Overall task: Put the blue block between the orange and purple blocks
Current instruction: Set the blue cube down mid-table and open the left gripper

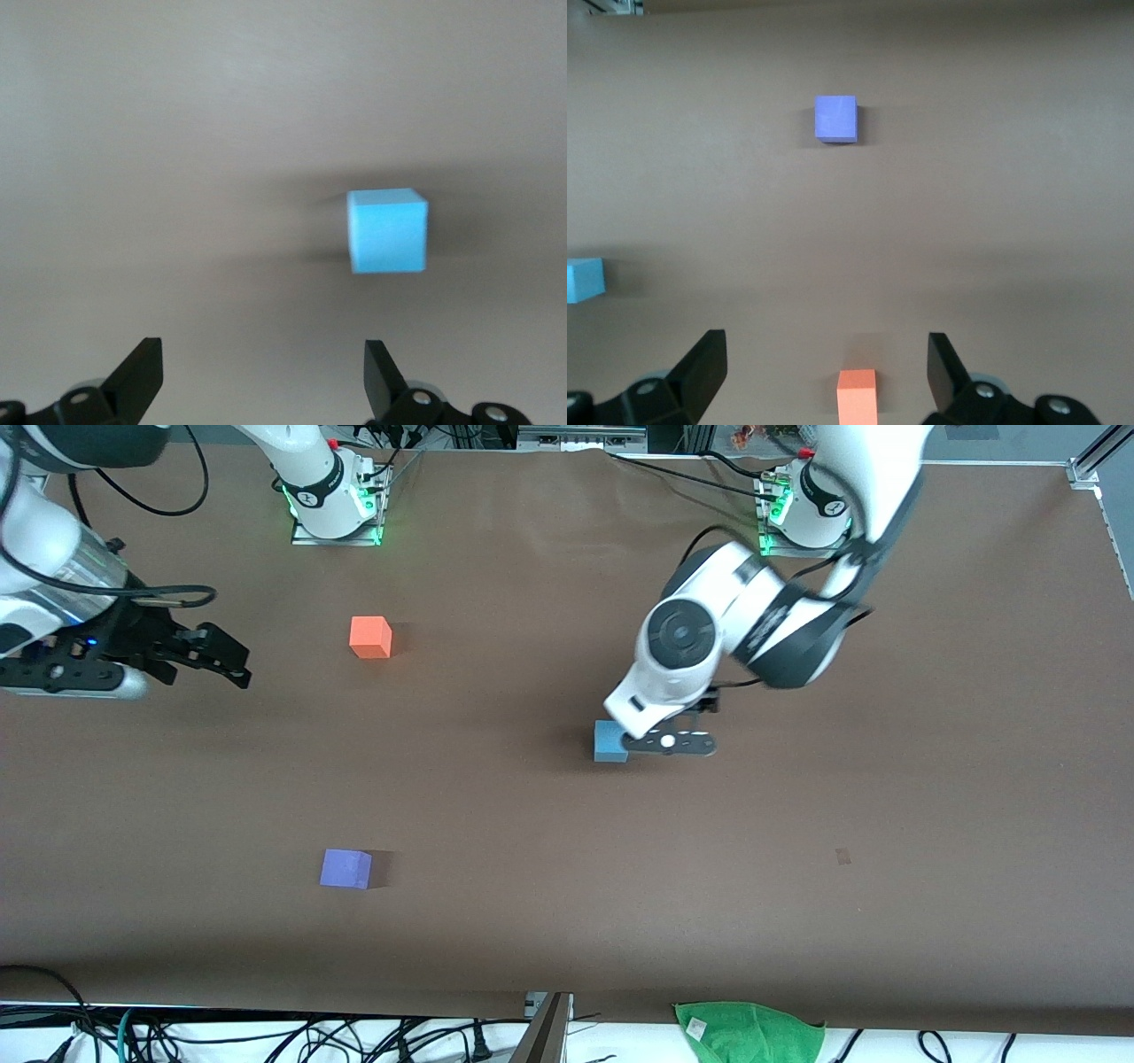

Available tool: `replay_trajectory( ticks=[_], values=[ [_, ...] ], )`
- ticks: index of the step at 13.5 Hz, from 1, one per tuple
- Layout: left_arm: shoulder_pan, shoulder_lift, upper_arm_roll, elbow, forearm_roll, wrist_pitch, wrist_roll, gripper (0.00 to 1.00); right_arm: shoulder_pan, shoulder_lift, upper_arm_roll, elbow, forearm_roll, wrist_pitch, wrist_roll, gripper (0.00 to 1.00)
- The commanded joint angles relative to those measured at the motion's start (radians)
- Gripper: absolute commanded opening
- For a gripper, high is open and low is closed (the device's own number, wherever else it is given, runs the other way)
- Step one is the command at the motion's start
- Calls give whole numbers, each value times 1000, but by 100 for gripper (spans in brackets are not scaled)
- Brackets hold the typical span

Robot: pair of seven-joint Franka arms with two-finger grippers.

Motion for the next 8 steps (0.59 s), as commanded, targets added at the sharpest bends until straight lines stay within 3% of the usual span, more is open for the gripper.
replay_trajectory(
  ticks=[1, 5, 7, 8],
  values=[
    [109, -101, 3, -21, -22, -92, 209, 100, 11, 10, -8, 18, -37, -9, -13, 100],
    [318, -217, 8, -16, -70, -146, 281, 100, 118, 118, -2, 11, -148, -6, -7, 100],
    [395, -250, 14, 7, -68, -206, 281, 100, 187, 164, 2, 13, -130, 25, 11, 100],
    [441, -251, 12, 37, -73, -209, 279, 100, 222, 180, 4, 14, -76, 55, 30, 100]
  ],
)
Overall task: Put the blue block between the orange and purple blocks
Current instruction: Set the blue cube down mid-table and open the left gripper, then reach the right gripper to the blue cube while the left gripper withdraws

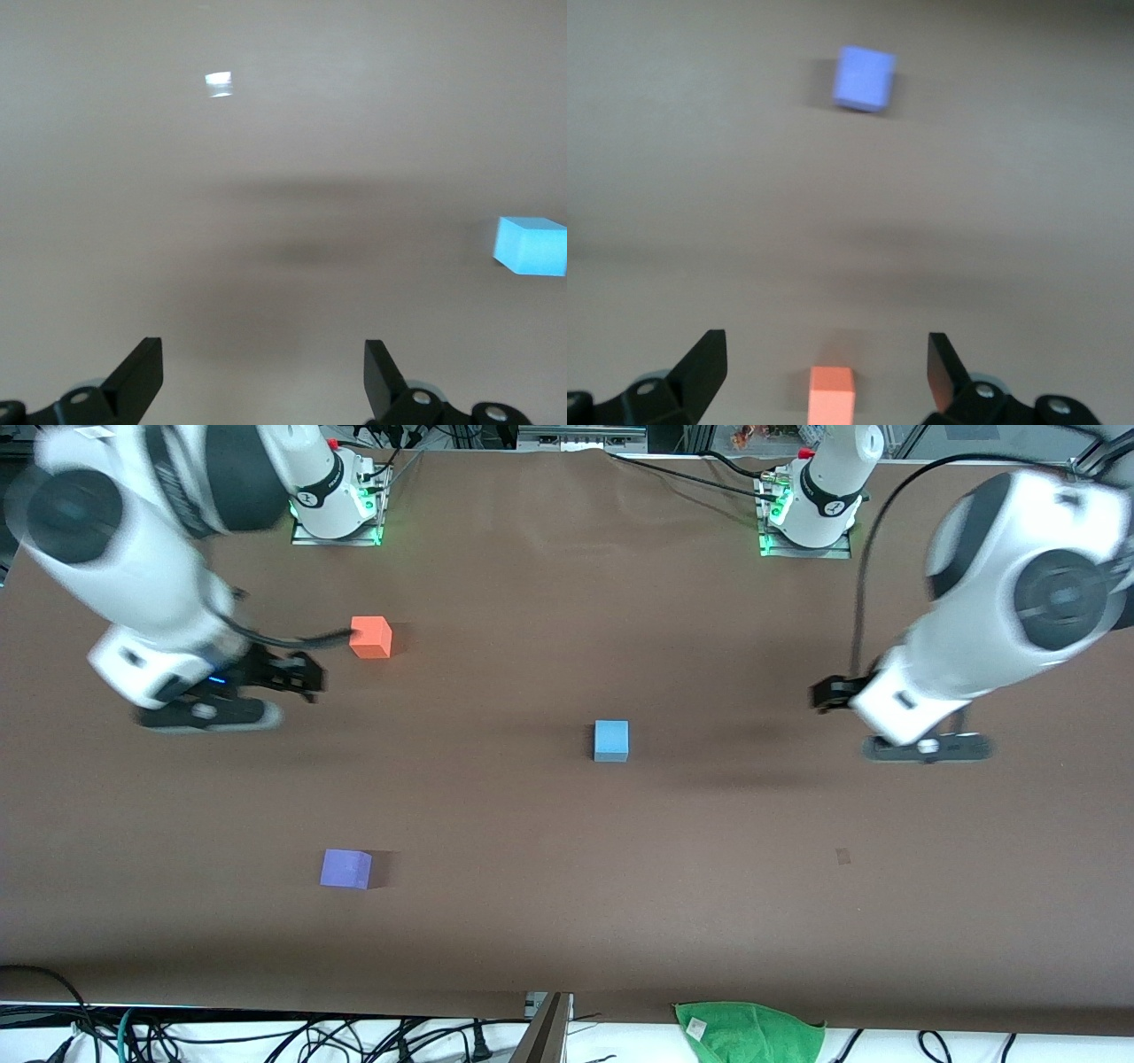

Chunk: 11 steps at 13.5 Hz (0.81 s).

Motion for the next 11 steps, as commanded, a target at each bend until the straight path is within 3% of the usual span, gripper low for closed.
replay_trajectory(
  ticks=[1, 4, 7, 9, 11],
  values=[
    [106, -29, -15, 61, -51, -62, 9, 100, 74, 63, 1, 26, 89, 71, 52, 100],
    [111, -23, -15, 95, -49, -119, 14, 100, 192, 189, 8, 65, 102, 214, 211, 100],
    [64, -22, 6, 83, -47, -92, 18, 100, 318, 408, 12, 275, 94, 253, 461, 100],
    [17, -97, 86, -12, -12, -52, 87, 100, 376, 569, 5, 442, 94, 269, 588, 100],
    [-145, -219, 297, -196, -1, 146, 234, 100, 412, 663, 4, 477, 79, 395, 676, 100]
  ],
)
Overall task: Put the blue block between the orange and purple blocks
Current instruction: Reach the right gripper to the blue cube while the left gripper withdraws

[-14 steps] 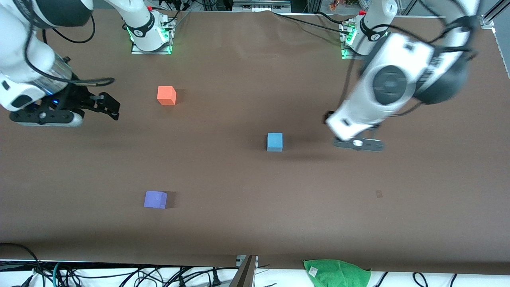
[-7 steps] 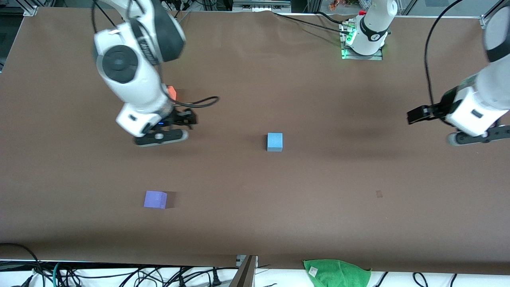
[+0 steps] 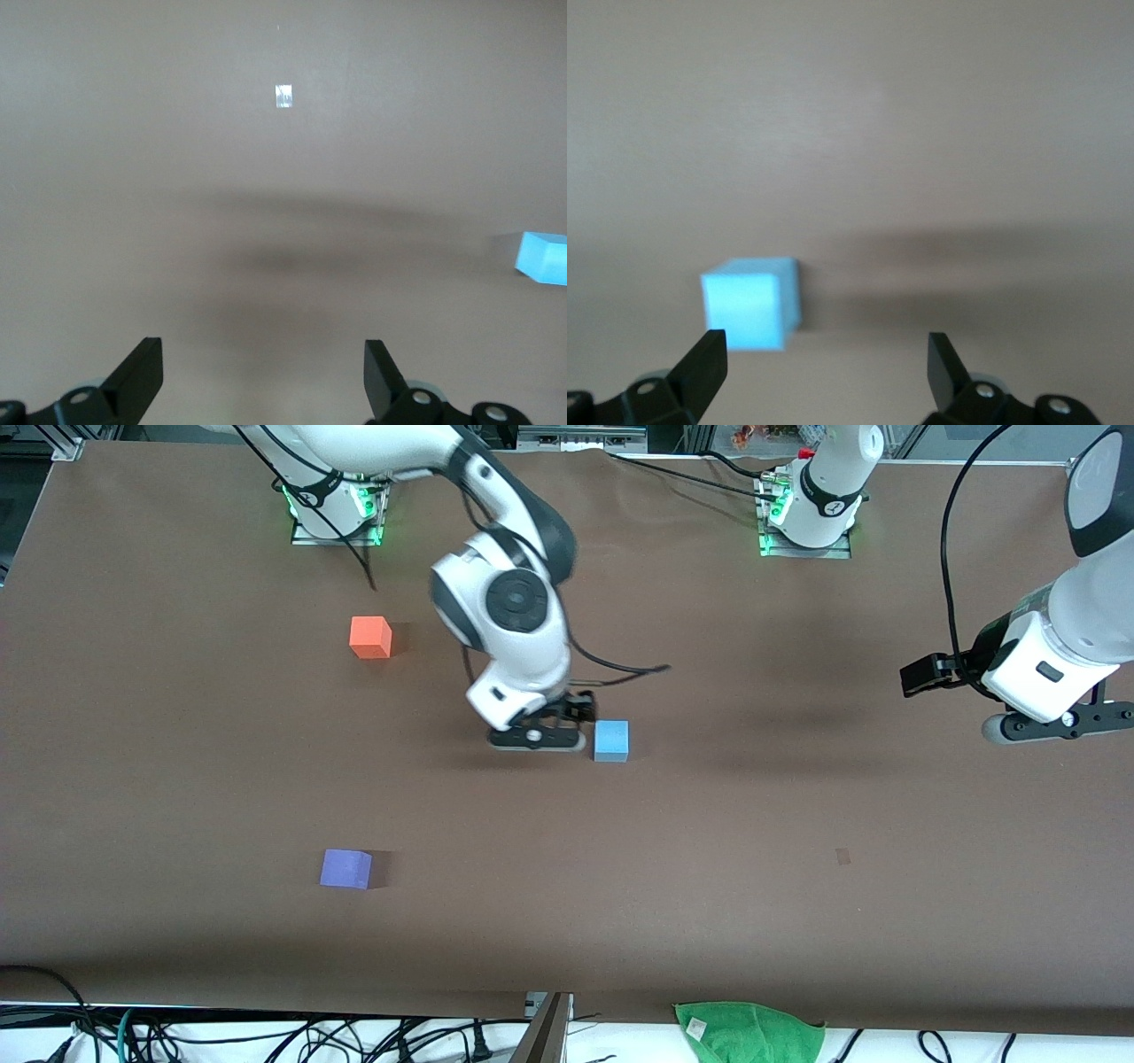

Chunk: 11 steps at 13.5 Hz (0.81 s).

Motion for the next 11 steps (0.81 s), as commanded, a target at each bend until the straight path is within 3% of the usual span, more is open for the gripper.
replay_trajectory(
  ticks=[1, 2, 4, 8, 11],
  values=[
    [-126, -194, 186, -293, 9, 267, 138, 100, 41, 174, -13, 135, -33, 111, 97, 100],
    [-128, -243, 206, -376, 9, 341, 140, 100, 57, 210, -15, 135, -56, 156, 111, 100],
    [-126, -277, 203, -415, 11, 349, 141, 100, 83, 245, -24, 135, -64, 202, 143, 100],
    [-140, -224, 197, -313, 12, 228, 126, 100, 104, 245, -33, 132, -65, 201, 147, 100],
    [-140, -210, 197, -294, 9, 217, 138, 100, 103, 221, -33, 133, -62, 169, 140, 100]
  ],
)
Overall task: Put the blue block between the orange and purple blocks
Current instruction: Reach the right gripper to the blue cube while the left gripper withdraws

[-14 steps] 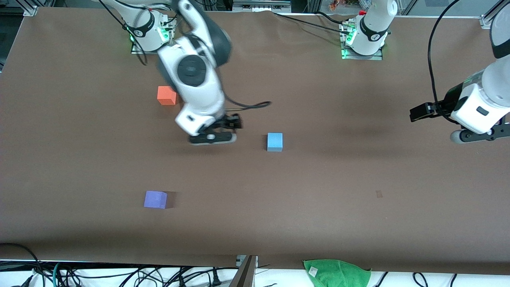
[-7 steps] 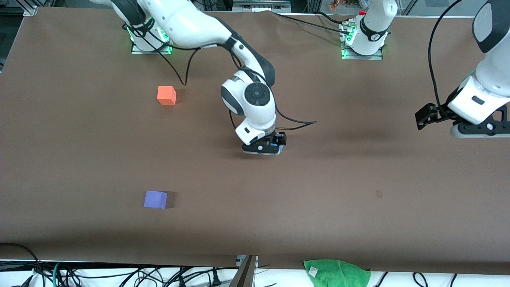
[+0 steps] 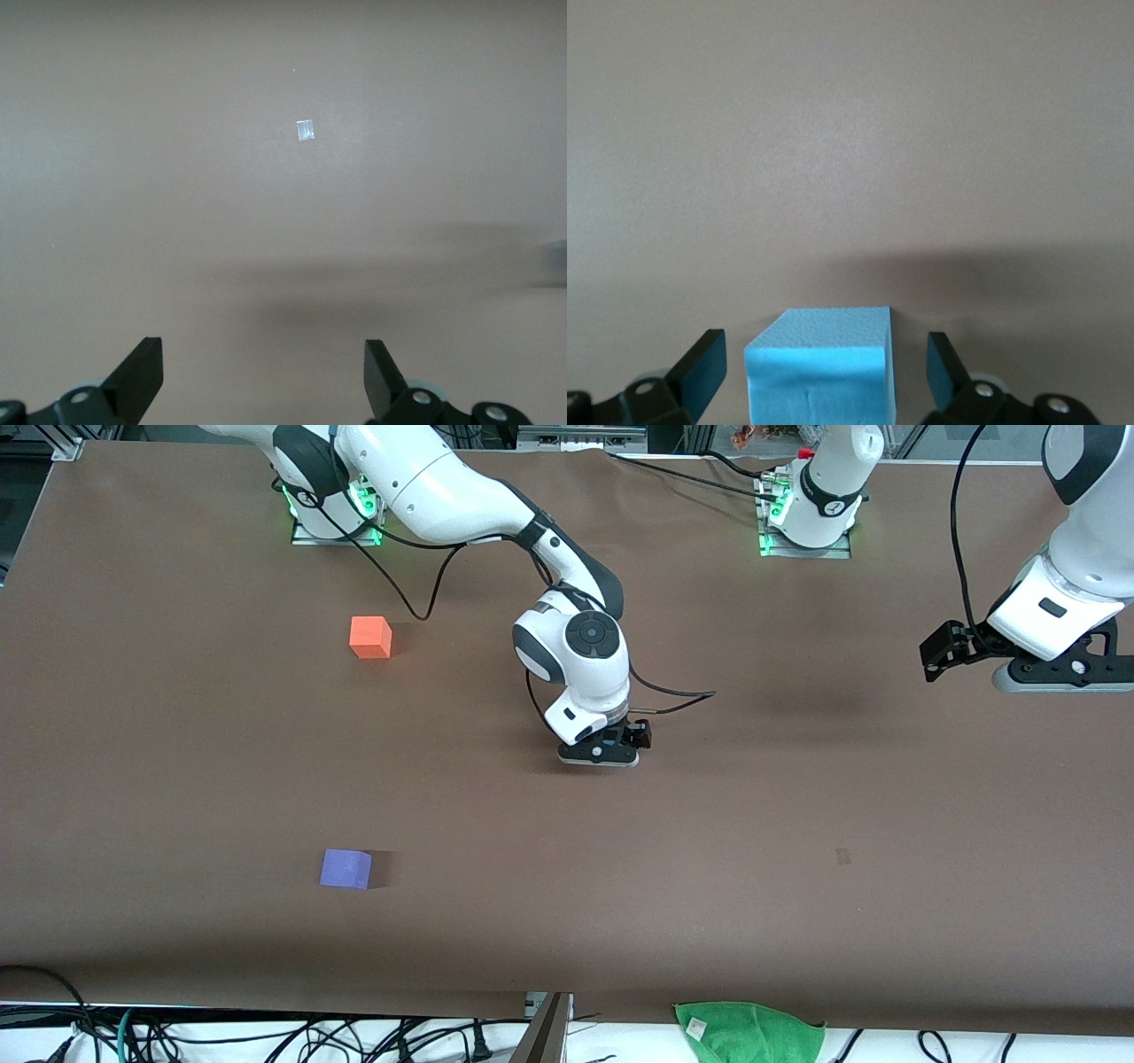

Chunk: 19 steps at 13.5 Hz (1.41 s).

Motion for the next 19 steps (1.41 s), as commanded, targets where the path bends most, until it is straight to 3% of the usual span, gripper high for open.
replay_trajectory(
  ticks=[1, 10, 11, 14, 15, 16, 19],
  values=[
    [-8, 25, 6, 43, 8, -41, 20, 100, 10, -34, -11, 19, -13, -50, 14, 100],
    [-29, 78, -30, 42, -26, -76, 53, 100, 41, 4, -11, -20, -56, -32, 27, 99],
    [-29, 77, -30, 42, -24, -79, 55, 100, 39, 1, -11, -20, -56, -32, 19, 88],
    [-28, 77, -31, 43, -24, -80, 60, 100, 19, -7, -11, -23, -57, -35, 5, 34],
    [-28, 75, -30, 43, -24, -80, 60, 100, 19, -11, -11, -49, -59, -36, 13, 22],
    [-28, 75, -31, 43, -24, -80, 60, 100, 19, -28, -11, -69, -59, -33, 2, 15],
    [-28, 74, -31, 43, -24, -84, 60, 100, -70, -144, -12, -148, -45, -96, -123, 15]
  ],
)
